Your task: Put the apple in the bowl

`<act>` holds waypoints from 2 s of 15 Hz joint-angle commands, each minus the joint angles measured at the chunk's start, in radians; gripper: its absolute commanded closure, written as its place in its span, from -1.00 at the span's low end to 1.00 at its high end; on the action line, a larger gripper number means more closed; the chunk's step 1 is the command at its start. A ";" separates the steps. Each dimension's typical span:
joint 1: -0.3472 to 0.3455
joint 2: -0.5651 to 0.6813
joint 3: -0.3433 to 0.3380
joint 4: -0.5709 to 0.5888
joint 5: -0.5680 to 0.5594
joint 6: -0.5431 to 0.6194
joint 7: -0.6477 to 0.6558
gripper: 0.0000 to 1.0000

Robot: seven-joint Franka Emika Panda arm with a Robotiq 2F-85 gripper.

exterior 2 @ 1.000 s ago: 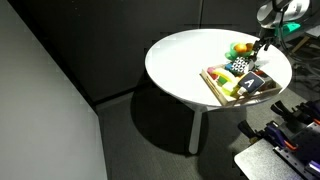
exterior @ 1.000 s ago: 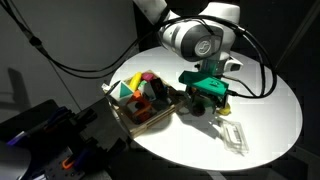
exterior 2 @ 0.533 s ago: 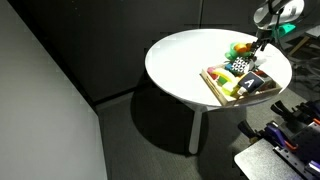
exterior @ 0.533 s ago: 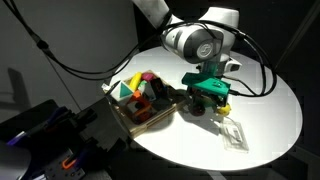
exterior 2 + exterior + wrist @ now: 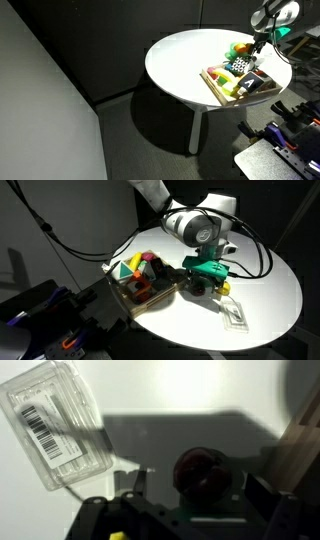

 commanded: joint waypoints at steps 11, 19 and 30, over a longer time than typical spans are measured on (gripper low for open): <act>-0.046 0.042 0.047 0.053 -0.015 -0.023 -0.142 -0.13; -0.027 0.018 0.021 0.029 -0.018 -0.061 -0.113 0.28; -0.032 -0.080 0.014 -0.033 -0.001 -0.095 -0.083 0.28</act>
